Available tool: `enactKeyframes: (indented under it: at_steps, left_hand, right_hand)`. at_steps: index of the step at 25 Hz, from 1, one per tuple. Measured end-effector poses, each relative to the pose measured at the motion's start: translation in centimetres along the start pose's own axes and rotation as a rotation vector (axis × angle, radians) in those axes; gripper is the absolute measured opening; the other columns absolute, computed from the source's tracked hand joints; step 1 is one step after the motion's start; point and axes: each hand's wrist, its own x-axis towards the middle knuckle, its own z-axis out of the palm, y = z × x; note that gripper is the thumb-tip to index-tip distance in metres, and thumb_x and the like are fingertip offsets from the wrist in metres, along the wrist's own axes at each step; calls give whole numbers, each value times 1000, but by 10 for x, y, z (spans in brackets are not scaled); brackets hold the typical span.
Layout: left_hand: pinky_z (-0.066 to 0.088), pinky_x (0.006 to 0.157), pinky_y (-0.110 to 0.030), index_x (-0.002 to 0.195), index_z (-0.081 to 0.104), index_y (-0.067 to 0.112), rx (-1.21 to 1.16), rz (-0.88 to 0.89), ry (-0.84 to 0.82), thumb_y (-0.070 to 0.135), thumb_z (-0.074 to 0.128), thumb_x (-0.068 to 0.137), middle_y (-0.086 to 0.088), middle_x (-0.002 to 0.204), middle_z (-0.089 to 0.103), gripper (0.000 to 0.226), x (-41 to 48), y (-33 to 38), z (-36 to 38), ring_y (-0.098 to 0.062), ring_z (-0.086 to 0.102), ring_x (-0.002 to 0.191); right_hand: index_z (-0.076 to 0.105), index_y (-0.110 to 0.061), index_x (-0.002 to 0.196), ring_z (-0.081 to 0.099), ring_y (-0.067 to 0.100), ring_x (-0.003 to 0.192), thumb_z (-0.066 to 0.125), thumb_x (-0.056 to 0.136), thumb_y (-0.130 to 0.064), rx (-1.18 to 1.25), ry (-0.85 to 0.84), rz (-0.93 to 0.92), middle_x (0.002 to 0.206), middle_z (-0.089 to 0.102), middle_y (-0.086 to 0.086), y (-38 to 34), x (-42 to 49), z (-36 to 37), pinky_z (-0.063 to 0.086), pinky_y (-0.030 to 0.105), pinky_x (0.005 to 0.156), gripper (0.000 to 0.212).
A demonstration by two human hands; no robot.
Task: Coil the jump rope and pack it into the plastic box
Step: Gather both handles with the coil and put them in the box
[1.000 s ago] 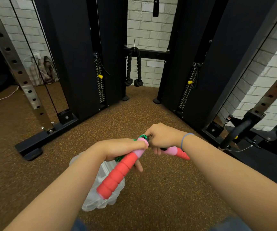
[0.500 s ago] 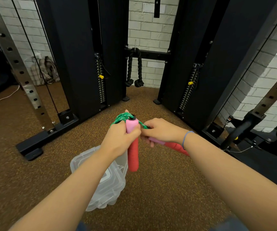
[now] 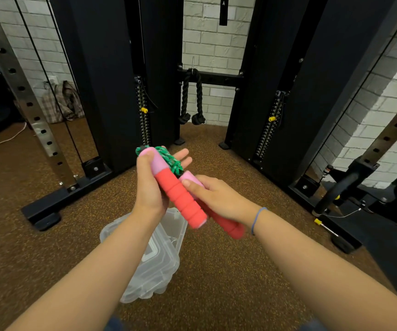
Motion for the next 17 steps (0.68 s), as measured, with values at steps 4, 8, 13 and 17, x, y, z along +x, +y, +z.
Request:
enactKeyframes:
  at_steps: [4,8,13,17]
  left_hand:
    - [48,90,-44,112,51,7,-157,-27,-2,44,26,92,-16,103,74,49,1,9,-4,-30,70,101]
    - [52,82,-35,123,52,1,-222,-50,-45,44,27,92,-17,106,73,59,-2,9,-6,-28,70,98]
    - [52,72,-25,120,58,-2,-279,-7,-86,36,39,89,-8,87,70,53,3,13,-12,-16,63,70]
    - [51,68,-24,113,63,0,-212,-17,-99,28,54,80,-4,79,64,45,4,18,-14,-10,59,61]
  right_hand:
    - [52,-4,89,52,21,47,47,95,-42,79,1,-8,63,59,7,3,-7,11,46,29,50,40]
    - [51,-8,88,49,16,43,46,96,-40,127,34,-9,60,57,6,4,-12,19,44,28,50,33]
    - [47,-16,81,48,14,42,47,95,-41,63,31,-18,56,53,-3,4,-22,25,41,23,47,28]
    - [46,-16,89,47,16,46,46,95,-42,39,-5,9,59,53,0,8,-26,20,40,25,47,27]
